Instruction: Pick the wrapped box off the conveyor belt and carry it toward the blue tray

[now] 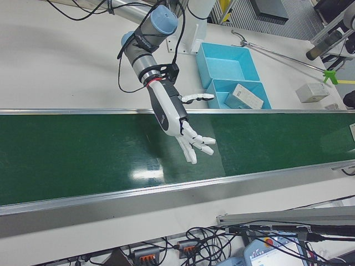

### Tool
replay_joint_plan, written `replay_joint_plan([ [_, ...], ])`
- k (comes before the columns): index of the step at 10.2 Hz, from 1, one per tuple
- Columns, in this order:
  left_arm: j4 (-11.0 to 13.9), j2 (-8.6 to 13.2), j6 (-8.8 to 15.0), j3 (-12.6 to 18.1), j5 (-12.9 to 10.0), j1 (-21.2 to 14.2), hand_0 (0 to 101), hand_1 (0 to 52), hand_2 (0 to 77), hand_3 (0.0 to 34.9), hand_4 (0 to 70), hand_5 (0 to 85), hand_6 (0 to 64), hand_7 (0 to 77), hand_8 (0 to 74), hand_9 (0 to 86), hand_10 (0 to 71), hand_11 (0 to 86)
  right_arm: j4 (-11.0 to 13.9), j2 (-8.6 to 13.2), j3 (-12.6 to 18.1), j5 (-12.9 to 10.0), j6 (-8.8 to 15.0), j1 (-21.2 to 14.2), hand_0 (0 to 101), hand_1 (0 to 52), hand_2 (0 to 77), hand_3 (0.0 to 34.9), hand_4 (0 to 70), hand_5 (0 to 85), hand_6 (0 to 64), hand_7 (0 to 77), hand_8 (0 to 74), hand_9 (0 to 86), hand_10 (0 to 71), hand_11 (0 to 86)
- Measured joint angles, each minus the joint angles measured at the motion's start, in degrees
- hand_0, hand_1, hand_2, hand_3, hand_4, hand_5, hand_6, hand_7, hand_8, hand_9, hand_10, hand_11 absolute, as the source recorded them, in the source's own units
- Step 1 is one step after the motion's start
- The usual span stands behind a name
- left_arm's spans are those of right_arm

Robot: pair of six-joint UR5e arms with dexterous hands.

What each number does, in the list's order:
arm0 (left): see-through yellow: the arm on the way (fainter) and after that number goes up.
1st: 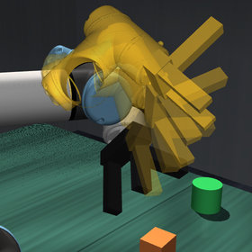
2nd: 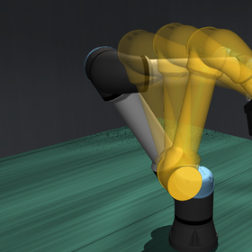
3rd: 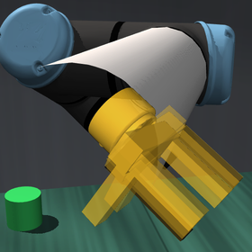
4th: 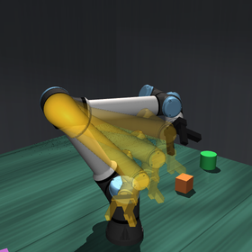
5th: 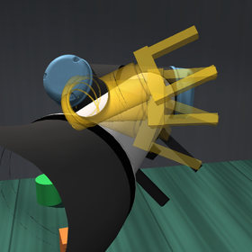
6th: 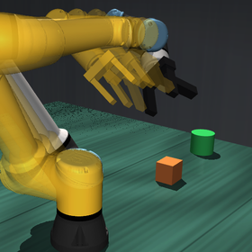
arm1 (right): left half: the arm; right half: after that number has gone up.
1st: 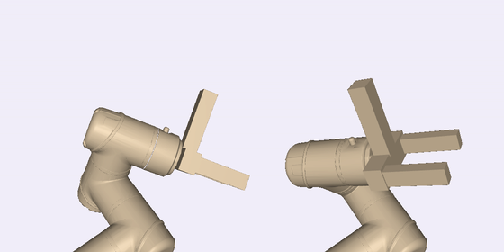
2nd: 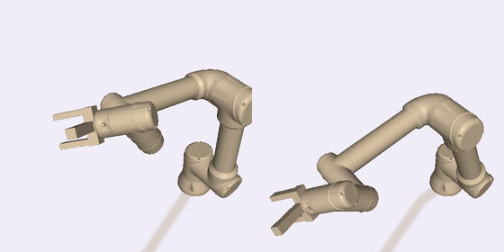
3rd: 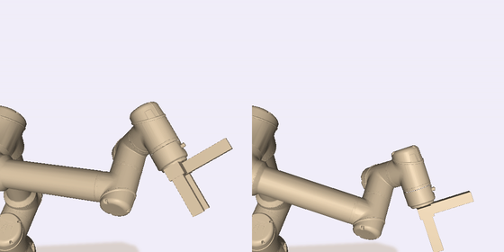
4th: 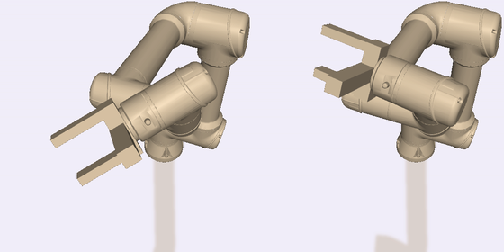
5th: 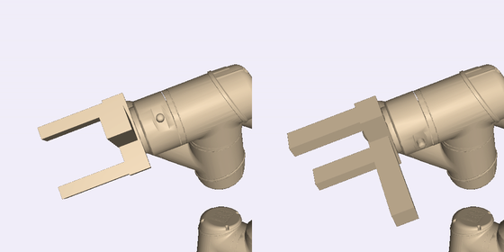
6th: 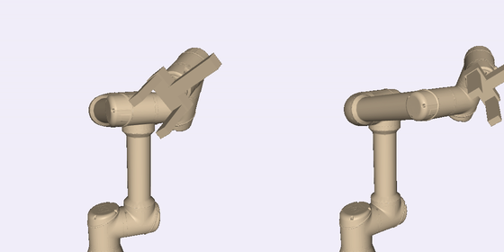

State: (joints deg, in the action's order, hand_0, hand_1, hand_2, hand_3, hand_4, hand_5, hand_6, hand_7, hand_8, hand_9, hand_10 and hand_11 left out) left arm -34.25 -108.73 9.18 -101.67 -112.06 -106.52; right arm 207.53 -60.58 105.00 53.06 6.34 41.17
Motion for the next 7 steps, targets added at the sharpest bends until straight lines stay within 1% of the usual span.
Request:
replay_joint_plan([
  [1, 0.0, 0.0, 0.0, 0.0, 0.0, 0.0, 0, 0.0, 1.1, 0.0, 0.0, 1.1, 0.5, 0.5, 0.5, 0.5, 0.5, 0.5, 1.4, 0.1, 0.2, 0.0, 0.0, 0.0, 51, 21.3, 14.2, 0.0, 10.4, 24.5, 5.5, 9.8, 0.0, 4.4, 0.5, 1.6],
  [2, 0.0, 0.0, 0.0, 0.0, 0.0, 0.0, 0, 0.0, 1.1, 0.0, 0.0, 1.1, 0.5, 0.5, 0.5, 0.5, 0.5, 0.5, 2.0, 0.2, 0.1, 0.0, -0.1, 0.0, 55, 25.6, 22.4, 0.0, 10.4, 30.5, 5.5, 8.7, 1.6, 4.9, 0.5, 1.6],
  [3, 0.0, 0.0, 0.0, 0.0, 0.0, 0.0, 0, 0.0, 1.1, 0.0, 0.0, 1.1, 0.0, 0.5, 0.5, 0.5, 0.5, 0.5, 2.0, 0.2, 0.1, 0.0, -0.1, 0.0, 53, 20.2, 18.5, 0.0, 8.7, 26.2, 5.5, 8.2, 1.6, 4.4, 0.5, 1.6],
  [5, 0.0, 0.0, 0.0, 0.0, 0.0, 0.0, 0, 0.0, 1.1, 0.0, 0.0, 1.1, 0.5, 0.5, 0.5, 0.5, 0.5, 0.5, 1.4, 0.3, 0.0, 0.1, -0.9, 0.0, 52, 20.7, 17.5, 0.0, 9.8, 24.5, 5.5, 8.2, 0.5, 2.7, 0.0, 1.6],
  [6, 0.0, 0.0, 0.0, 0.0, 0.0, 0.0, 0, 0.0, 1.1, 0.0, 0.0, 1.1, 0.5, 0.5, 0.5, 0.5, 0.5, 0.5, 1.1, 0.2, 0.0, 0.1, -1.2, 0.0, 50, 13.6, 7.1, 0.0, 8.7, 22.4, 5.5, 8.2, 0.5, 3.3, 0.0, 1.6],
  [7, 0.0, 0.0, 0.0, 0.0, 0.0, 0.0, 0, 0.0, 0.5, 0.0, 0.0, 1.1, 0.5, 0.5, 0.5, 0.5, 0.5, 0.5, 0.9, 0.2, 0.0, 0.1, -1.3, -0.1, 49, 14.2, 2.7, 0.0, 7.1, 20.2, 2.7, 5.5, 0.5, 3.3, 0.0, 1.6],
])
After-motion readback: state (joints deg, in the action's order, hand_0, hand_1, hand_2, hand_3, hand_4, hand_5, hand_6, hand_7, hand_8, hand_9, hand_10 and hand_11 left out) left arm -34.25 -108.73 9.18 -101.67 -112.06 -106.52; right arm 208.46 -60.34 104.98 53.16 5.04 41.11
